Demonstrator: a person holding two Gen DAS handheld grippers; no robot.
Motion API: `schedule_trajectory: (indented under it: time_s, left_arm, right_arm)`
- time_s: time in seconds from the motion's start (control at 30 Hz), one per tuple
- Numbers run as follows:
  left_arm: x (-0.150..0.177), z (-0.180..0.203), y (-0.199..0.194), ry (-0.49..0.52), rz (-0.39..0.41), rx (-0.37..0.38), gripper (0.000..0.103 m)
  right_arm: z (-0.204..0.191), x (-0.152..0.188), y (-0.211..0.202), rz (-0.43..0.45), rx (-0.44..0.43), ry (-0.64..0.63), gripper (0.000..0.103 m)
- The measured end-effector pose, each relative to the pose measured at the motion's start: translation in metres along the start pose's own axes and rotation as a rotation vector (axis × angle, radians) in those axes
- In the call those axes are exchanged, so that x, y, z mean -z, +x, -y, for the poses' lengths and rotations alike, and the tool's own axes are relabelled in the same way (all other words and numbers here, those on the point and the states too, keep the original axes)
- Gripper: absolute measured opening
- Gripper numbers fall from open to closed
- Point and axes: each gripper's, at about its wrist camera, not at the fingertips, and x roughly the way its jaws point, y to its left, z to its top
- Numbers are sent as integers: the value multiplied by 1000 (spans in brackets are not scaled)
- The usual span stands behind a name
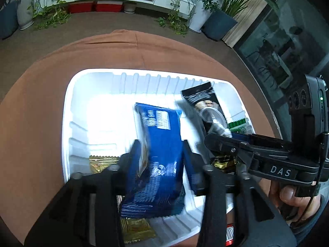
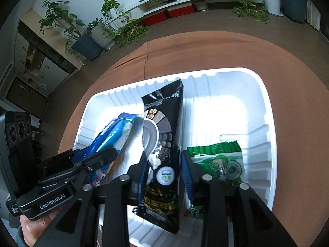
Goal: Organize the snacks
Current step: 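Lower the blue packet into the tray while the right tool releases the black packet beside it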
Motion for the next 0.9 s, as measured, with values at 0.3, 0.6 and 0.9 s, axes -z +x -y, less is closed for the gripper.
schedule_trajectory:
  time_s: [0.3,0.6,0.9]
  left_arm:
    - [13,14,-46,23,74,-15,76]
    - [54,21,-137,31,178,1,102]
    - [145,12,-186,-15,231,-12,103]
  right_arm:
    - [-11,6,-40,66,12,-33,68]
    - [-23,46,-121,193,-83,-51,88]
    - [-11,136,-170,253,-167,-14,95]
